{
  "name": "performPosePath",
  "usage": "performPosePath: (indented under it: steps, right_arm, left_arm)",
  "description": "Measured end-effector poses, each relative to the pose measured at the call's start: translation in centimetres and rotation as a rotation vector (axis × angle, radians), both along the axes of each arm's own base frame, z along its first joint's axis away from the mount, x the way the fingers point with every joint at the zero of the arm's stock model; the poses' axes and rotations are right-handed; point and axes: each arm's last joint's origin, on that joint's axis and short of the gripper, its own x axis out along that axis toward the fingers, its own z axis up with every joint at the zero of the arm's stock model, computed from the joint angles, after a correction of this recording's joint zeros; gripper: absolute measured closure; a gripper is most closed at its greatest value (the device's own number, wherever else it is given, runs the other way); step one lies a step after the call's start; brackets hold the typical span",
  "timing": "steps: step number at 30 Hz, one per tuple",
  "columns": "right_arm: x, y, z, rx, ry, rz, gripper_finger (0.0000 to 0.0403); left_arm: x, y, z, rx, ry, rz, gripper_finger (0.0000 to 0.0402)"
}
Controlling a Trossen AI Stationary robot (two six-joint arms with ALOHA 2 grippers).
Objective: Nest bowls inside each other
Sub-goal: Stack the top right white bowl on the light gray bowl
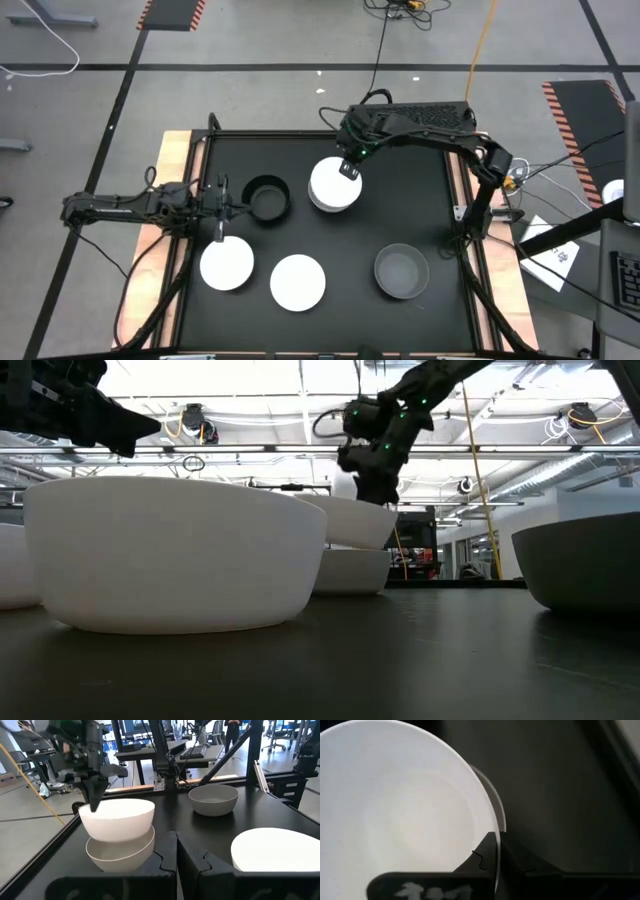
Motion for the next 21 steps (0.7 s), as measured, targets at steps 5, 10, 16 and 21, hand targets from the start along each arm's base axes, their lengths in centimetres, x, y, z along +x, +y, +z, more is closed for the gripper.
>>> performPosePath:
  steps: [5, 10, 16, 21]
  right_arm:
    - [-0.1, 0.1, -0.3, 0.021, 0.049, -0.001, 0.0403]
    - [-0.6, 0.3, -0.5, 0.050, 0.101, -0.007, 0.0403]
    - [-0.9, 0.5, -0.7, 0.003, 0.178, -0.039, 0.0403]
    - [-1.3, 0.6, -1.0, -0.016, 0.227, -0.062, 0.0403]
  left_arm:
    - [0.0, 0.0, 0.0, -0.001, 0.002, 0.000, 0.0398]
    - [0.0, 0.0, 0.0, 0.003, 0.002, 0.000, 0.0398]
    - [0.0, 0.0, 0.0, 0.001, 0.002, 0.001, 0.0398]
    - [0.0, 0.0, -0.1, -0.010, 0.008, 0.001, 0.0398]
